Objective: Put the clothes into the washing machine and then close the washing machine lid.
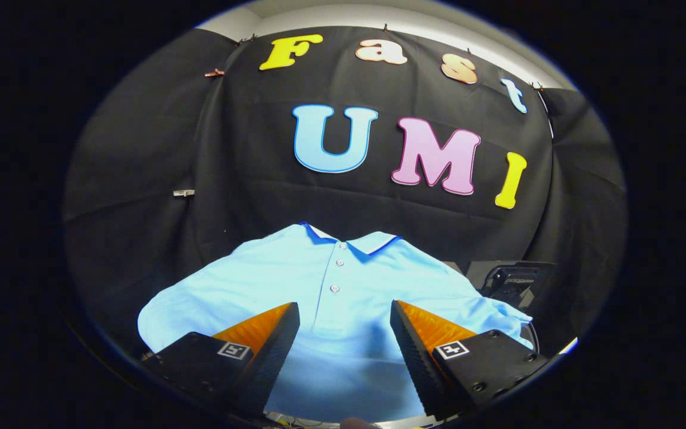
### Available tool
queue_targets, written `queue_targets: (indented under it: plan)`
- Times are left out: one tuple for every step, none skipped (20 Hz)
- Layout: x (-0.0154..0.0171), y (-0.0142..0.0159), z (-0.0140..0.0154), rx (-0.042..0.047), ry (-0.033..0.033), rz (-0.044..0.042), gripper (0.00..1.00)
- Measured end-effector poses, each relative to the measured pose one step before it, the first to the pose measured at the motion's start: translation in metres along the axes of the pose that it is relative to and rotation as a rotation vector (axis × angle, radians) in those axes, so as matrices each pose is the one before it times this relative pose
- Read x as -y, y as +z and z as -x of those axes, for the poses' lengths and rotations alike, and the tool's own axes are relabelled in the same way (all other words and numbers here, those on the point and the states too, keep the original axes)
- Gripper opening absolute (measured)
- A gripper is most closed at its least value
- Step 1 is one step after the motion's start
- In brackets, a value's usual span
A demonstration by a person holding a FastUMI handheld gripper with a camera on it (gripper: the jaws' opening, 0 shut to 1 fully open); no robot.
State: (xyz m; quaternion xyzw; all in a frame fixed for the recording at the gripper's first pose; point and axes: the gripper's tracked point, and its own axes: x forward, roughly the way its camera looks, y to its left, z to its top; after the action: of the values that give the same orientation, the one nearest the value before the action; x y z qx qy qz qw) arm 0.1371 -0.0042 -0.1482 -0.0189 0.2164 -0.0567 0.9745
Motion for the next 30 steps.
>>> queue_targets:
  plan:
    - [-0.00244, 0.00264, -0.01046, -0.01887, 0.0038, -0.01757, 0.97]
    - [-0.00388, 0.00254, -0.01032, -0.01891, 0.00839, -0.01729, 0.97]
    - [-0.00303, 0.00303, -0.01173, -0.0179, 0.00343, -0.01246, 0.96]
    - [-0.00315, 0.00016, -0.01139, -0.02301, 0.00752, -0.00929, 0.97]
    - [-0.0042, -0.01237, -0.01291, -0.05988, 0.01174, -0.00474, 0.96]
    - [-0.00246, -0.02182, -0.00003, -0.12815, 0.00677, -0.00777, 0.96]
    - [0.00082, 0.00629, -0.00146, 0.05298, 0.00064, -0.01807, 0.96]
    - [-0.00101, -0.00746, -0.00656, -0.039, -0.00357, 0.02835, 0.96]
    - [-0.00086, 0.00258, 0.00305, 0.01327, 0.0135, 0.0354, 0.96]
    - [-0.00212, 0.00007, 0.00413, -0.0176, 0.01467, 0.00083, 0.93]
    - [-0.00058, 0.00297, 0.00141, -0.01202, 0.01152, -0.00514, 0.86]
    - [0.00326, -0.00098, 0.0001, -0.0226, 0.00786, -0.01702, 0.85]
    - [0.0033, 0.00004, -0.00145, -0.00753, -0.00201, -0.01449, 0.68]
    - [0.00493, 0.00305, 0.00048, -0.01545, -0.00532, -0.00338, 0.5]
    - [-0.00021, -0.00021, -0.00091, -0.00605, 0.01215, -0.00346, 0.33]
    - [-0.0012, -0.00066, 0.00066, -0.00423, 0.0083, 0.01388, 0.32]
    - [0.00061, 0.00212, -0.00056, 0.0102, 0.00547, 0.02459, 0.32]
    - [0.00237, 0.00005, 0.00164, 0.00883, -0.00046, 0.02418, 0.32]
    - [0.00113, 0.00137, -0.00157, 0.00672, -0.00258, 0.00215, 0.09]
    - [0.00039, -0.0022, 0.00068, -0.00693, 0.0017, -0.00333, 0.09]
    - [0.00005, 0.00062, -0.00072, -0.00412, 0.00741, -0.00614, 0.09]
    - [-0.00047, 0.00068, 0.00031, -0.00512, 0.01074, -0.00815, 0.09]
    - [0.00077, 0.00206, 0.00041, -0.00611, 0.00929, -0.01014, 0.09]
    - [0.00158, 0.00004, 0.00147, -0.00492, 0.00605, -0.0096, 0.09]
    - [0.00124, 0.00014, 0.00271, -0.00005, 0.00455, -0.00746, 0.09]
    - [0.0015, 0.00194, 0.00556, 0.01213, 0.00126, 0.00676, 0.09]
    - [0.00195, 0.00283, 0.00489, 0.02101, 0.00203, 0.01226, 0.09]
    - [0.00207, 0.00006, 0.0053, 0.01911, 0.00522, 0.01629, 0.08]
    - [0.00205, -0.00127, 0.00382, 0.00603, 0.00672, 0.01372, 0.08]
    - [0.00163, -0.00213, 0.00256, 0.00312, 0.01035, 0.00629, 0.08]
